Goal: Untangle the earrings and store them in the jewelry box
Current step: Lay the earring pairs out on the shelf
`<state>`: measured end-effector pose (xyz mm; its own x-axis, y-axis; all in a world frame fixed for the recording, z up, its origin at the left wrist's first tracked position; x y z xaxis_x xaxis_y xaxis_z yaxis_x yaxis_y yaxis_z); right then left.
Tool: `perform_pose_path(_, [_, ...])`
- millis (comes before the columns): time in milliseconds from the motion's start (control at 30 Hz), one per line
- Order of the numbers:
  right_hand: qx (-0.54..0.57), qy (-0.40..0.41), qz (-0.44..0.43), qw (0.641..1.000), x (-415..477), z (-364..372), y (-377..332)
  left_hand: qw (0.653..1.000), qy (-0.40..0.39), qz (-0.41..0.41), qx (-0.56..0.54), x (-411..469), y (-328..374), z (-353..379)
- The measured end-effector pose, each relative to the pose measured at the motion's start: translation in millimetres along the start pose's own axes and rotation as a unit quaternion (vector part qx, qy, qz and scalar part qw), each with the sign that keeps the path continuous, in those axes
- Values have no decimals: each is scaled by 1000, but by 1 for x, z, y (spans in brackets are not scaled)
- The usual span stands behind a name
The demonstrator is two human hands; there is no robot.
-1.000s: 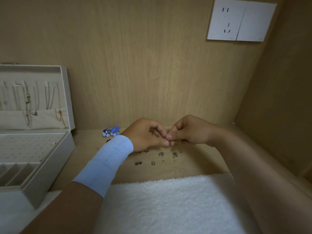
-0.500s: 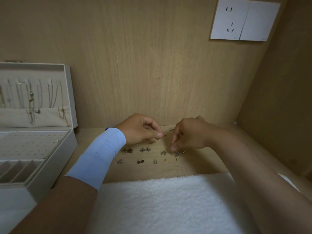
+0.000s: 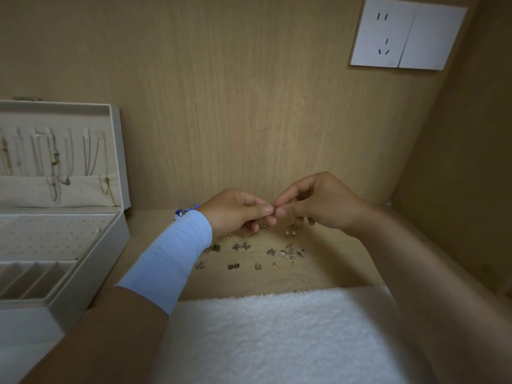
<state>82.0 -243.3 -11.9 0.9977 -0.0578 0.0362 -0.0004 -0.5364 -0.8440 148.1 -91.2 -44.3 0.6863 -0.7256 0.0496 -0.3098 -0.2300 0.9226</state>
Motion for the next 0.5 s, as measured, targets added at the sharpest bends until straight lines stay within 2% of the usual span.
perform_pose_path(100, [48,24,-8,999,1,0,1,996,15,-14,-83,1,-1,2])
perform_pose_path(267, [119,36,-43,991,-1,1,-4,971,17,-35,-234,2,-1,8])
perform_pose_path(400, [114,69,-54,990,0,-5,-1,971,42,-33,-234,3,1,9])
perform_pose_path(500, [91,69,-43,993,0,-9,2,979,70,-26,-189,3,5,8])
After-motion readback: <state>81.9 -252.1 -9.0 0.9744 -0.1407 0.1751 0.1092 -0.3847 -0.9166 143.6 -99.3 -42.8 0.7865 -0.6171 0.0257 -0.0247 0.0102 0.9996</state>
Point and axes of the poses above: each hand's wrist, its own x-axis towards the middle knuckle, its own z-axis out of the palm, y = z × x, the point moved 5 cm from there along x, towards the middle knuckle, and after that the axes turned 6 degrees about z, right-handed, at the moved point
